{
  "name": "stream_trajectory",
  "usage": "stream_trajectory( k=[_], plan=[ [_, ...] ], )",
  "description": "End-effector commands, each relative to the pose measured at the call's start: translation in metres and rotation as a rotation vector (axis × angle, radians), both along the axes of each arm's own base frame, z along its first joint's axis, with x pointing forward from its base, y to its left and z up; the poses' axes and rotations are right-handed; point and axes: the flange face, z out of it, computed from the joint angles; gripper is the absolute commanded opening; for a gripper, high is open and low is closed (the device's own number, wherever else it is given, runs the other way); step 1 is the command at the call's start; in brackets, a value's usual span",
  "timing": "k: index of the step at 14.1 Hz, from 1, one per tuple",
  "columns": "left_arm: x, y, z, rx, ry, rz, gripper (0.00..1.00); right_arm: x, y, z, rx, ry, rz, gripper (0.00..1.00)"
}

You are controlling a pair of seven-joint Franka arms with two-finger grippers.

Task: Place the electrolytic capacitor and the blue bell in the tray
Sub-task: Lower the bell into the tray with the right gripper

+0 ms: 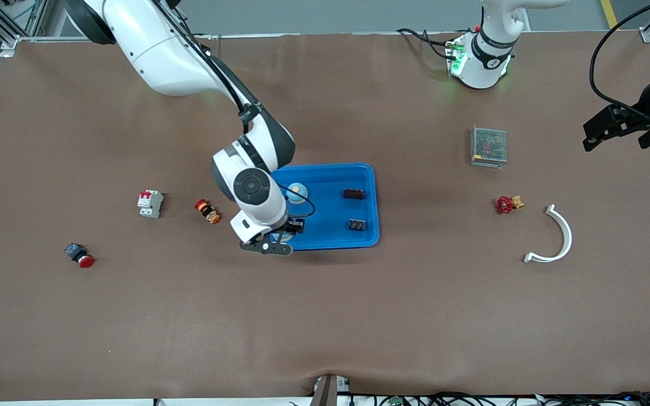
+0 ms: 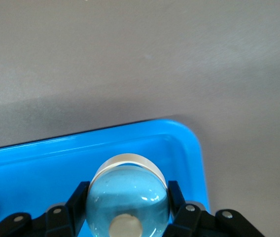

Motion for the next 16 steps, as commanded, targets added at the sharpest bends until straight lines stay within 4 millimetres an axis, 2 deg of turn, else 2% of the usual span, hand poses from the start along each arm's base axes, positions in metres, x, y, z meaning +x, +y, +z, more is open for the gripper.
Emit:
stream_trajectory(
  k=[1, 3, 8, 16],
  plan=[
    [-0.002, 0.003, 0.005, -0.017, -0.007, -0.017, 1.0, 0.002, 0.012, -0.005, 0.003, -0.008, -0.014, 0.45],
    [-0.002, 0.004, 0.005, -0.017, -0.007, -0.016, 1.0, -0.005, 0.02, -0.016, -0.007, -0.003, 0.006, 0.45],
    [-0.002, 0.002, 0.006, -0.017, -0.008, -0.016, 1.0, -0.017, 0.035, -0.026, 0.011, -0.014, 0.025, 0.46],
    [-0.002, 0.0, 0.004, -0.017, -0.005, -0.019, 1.0, -0.032, 0.045, -0.05, 0.001, 0.005, 0.058, 0.47]
  ],
)
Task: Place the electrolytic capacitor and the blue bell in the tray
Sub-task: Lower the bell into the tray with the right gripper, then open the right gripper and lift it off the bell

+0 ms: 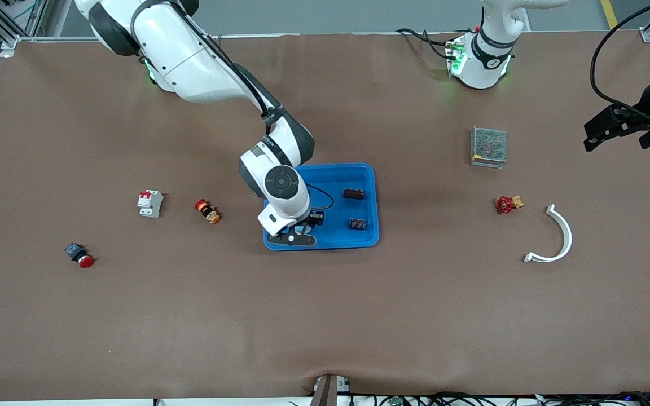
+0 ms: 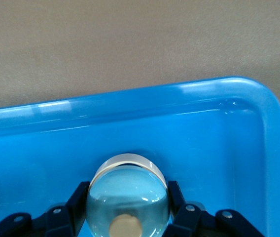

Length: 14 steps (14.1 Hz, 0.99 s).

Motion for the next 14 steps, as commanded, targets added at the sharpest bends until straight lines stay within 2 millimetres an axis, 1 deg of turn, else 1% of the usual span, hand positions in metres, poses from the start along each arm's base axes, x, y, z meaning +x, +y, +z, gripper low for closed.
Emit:
stream_trajectory(
  k=[1, 5, 6, 7, 8, 12, 13, 14],
  plan=[
    [-0.002, -0.002, 0.004, -0.017, -0.005, -0.017, 1.0, -0.002, 0.006, -0.004, 0.005, -0.01, 0.0, 0.47],
    [-0.002, -0.002, 0.004, -0.017, -0.002, -0.017, 1.0, -0.004, 0.008, -0.008, 0.007, -0.011, -0.003, 0.49],
    [-0.002, -0.002, 0.004, -0.017, -0.004, -0.015, 1.0, -0.004, 0.009, -0.008, 0.011, -0.01, -0.008, 0.53],
    [-0.002, -0.004, 0.003, -0.017, -0.003, -0.012, 1.0, -0.004, 0.009, -0.008, 0.011, -0.01, -0.008, 0.64],
    [-0.002, -0.004, 0.003, -0.018, -0.003, -0.011, 1.0, -0.004, 0.009, -0.007, 0.012, -0.011, -0.008, 1.0],
    [-0.003, -0.004, 0.003, -0.017, 0.002, -0.011, 1.0, -0.004, 0.009, -0.002, 0.007, -0.007, -0.007, 1.0],
    [-0.003, -0.003, 0.003, -0.017, 0.002, -0.008, 1.0, -0.003, 0.008, 0.003, 0.008, -0.009, -0.004, 1.0],
    [-0.003, -0.003, 0.003, -0.017, 0.002, -0.009, 1.0, -0.004, 0.007, 0.012, -0.002, 0.001, -0.002, 1.0]
  ],
)
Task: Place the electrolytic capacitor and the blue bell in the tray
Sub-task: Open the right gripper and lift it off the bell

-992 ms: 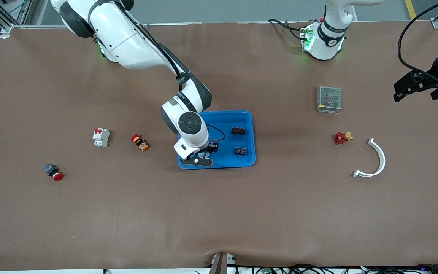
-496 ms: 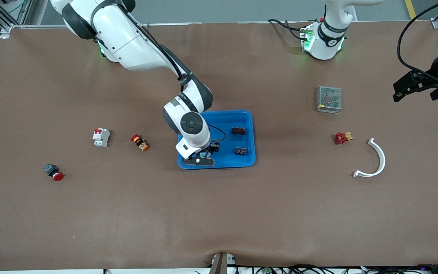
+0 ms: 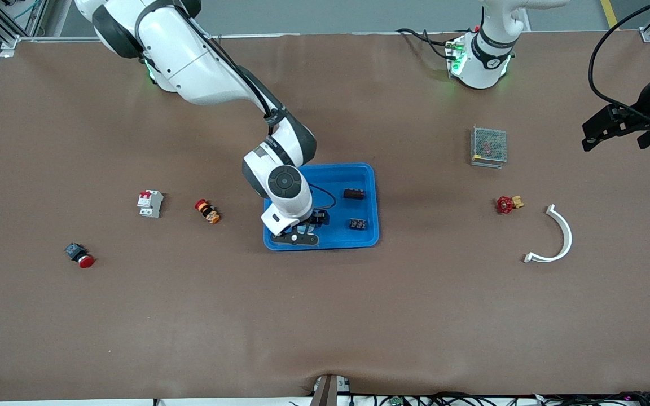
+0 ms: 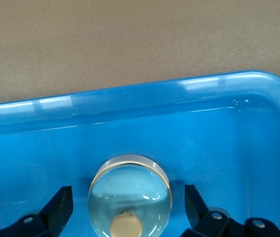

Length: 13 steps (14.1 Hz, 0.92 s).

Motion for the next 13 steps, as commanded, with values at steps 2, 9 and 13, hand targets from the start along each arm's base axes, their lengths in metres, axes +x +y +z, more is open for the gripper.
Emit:
stream_trajectory(
  k=[2, 9, 13],
  plan=[
    [-0.003, 0.0, 0.003, -0.017, 0.002, -0.002, 1.0, -0.008, 0.001, 0.046, -0.049, 0.051, 0.002, 1.0],
    [-0.006, 0.0, 0.0, -0.016, 0.015, 0.0, 1.0, -0.06, -0.032, 0.191, -0.114, 0.08, 0.036, 1.0],
    [-0.009, -0.002, -0.003, -0.017, 0.023, -0.002, 1.0, -0.086, -0.059, 0.27, -0.147, 0.1, 0.084, 1.0]
  ],
)
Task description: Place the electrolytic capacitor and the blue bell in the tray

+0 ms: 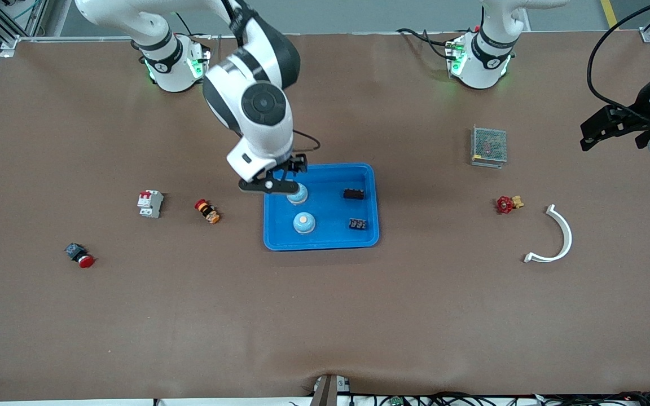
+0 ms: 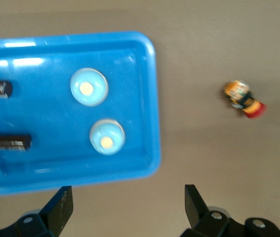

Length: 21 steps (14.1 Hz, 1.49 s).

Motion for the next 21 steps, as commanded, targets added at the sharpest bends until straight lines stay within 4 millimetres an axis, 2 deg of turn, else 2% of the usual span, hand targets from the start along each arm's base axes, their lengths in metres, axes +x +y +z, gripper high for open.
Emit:
stream_trajectory(
  k=[1, 4, 7, 11, 14, 17, 21],
  plan=[
    [-0.011, -0.004, 0.004, -0.018, 0.005, -0.006, 1.0, -0.025, -0.029, 0.054, -0.007, 0.011, 0.037, 1.0],
    [-0.013, -0.016, 0.001, -0.018, 0.011, -0.028, 1.0, -0.035, -0.077, 0.102, 0.013, -0.007, 0.097, 1.0],
    [-0.018, -0.02, 0.0, -0.075, 0.021, 0.002, 1.0, -0.016, -0.14, 0.129, 0.035, 0.007, 0.173, 1.0],
    [-0.026, -0.019, 0.009, -0.067, 0.005, -0.021, 1.0, 0.007, -0.216, 0.154, 0.062, -0.016, 0.199, 1.0],
    [-0.028, -0.019, 0.004, -0.058, 0.013, -0.028, 1.0, 0.021, -0.281, 0.171, 0.078, -0.04, 0.212, 1.0],
    [-0.03, -0.018, 0.004, -0.043, 0.013, -0.027, 1.0, 0.016, -0.333, 0.19, 0.079, -0.05, 0.172, 1.0],
    [-0.029, -0.017, 0.008, -0.011, -0.004, -0.034, 1.0, 0.006, -0.379, 0.213, 0.076, -0.084, 0.136, 1.0]
  ],
)
